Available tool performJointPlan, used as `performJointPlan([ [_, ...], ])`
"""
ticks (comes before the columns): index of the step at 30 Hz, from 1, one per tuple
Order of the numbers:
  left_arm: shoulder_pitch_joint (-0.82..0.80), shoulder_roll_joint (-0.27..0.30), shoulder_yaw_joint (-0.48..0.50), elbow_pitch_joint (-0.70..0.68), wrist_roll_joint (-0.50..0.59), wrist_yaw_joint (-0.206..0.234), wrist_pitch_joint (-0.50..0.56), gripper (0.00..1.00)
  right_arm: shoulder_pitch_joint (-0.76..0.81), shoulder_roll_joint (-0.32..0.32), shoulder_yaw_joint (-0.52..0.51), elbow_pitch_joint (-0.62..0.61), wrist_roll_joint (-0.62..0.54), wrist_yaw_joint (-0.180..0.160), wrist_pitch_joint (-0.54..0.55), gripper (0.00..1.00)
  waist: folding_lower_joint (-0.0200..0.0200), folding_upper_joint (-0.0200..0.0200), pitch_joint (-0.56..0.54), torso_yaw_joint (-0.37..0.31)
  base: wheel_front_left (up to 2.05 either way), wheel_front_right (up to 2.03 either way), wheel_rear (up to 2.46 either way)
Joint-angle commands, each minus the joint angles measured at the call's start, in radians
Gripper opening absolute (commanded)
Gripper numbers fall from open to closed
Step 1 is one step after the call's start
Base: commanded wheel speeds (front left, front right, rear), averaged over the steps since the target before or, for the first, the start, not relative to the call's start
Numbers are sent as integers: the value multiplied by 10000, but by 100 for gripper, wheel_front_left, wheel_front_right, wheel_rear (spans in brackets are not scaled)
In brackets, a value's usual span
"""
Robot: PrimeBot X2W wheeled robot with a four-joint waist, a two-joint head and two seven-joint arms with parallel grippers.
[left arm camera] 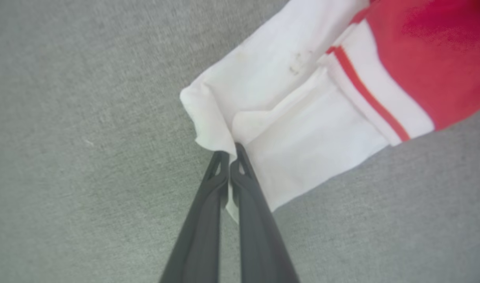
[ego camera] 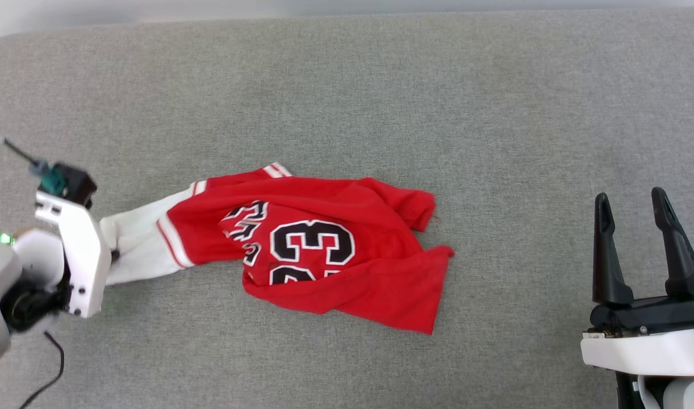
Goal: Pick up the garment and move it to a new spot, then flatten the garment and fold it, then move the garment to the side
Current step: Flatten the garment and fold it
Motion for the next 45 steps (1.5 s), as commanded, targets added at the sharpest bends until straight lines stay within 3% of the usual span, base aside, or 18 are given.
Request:
performJointPlan([
  [1, 428, -9, 3, 178, -120, 70, -41, 0, -15, 6, -9, 21, -37, -3, -20, 100, 2, 0, 13, -34, 0, 0, 0],
  [5, 1085, -368, -18, 655, -319, -18, -163, 0, 55, 7, -41, 62, -48, -3, -20, 100, 2, 0, -69, -35, 0, 0, 0],
  [6, 1049, -462, 14, 775, -288, -15, -276, 7, 100, 7, -44, 78, -53, -3, -20, 100, 2, 0, -115, -21, 0, 0, 0],
  [7, 909, -528, 29, 873, -124, 4, -440, 100, 135, 7, -37, 93, -50, -3, -20, 100, 2, 0, -161, -7, 0, 0, 0],
  [13, -480, -570, 175, 861, 942, -58, -1088, 100, 196, 7, -38, 135, -24, -3, -20, 100, 2, 0, -519, 80, 0, 0, 0],
  [20, -2289, -899, 299, -410, 1771, -219, -705, 100, 294, 7, -38, 156, 32, -3, -20, 100, 2, 0, -740, 21, 0, 0, 0],
  [31, -3368, -2179, 75, -2304, 1142, -530, 2526, 100, 12, 7, 66, 49, 116, -3, -20, 100, 2, 0, -305, -531, 0, 0, 0],
  [39, -2705, -3010, -15, -3043, 1325, -544, 4391, 100, -351, 7, 165, 47, 196, -3, -20, 100, 2, 0, 238, -932, 0, 0, 0],
  [45, -1849, -3157, -7, -3002, 1875, -547, 5634, 100, -589, 7, 195, 56, 298, -3, -20, 100, 2, 0, 704, -1261, 0, 0, 0],
])
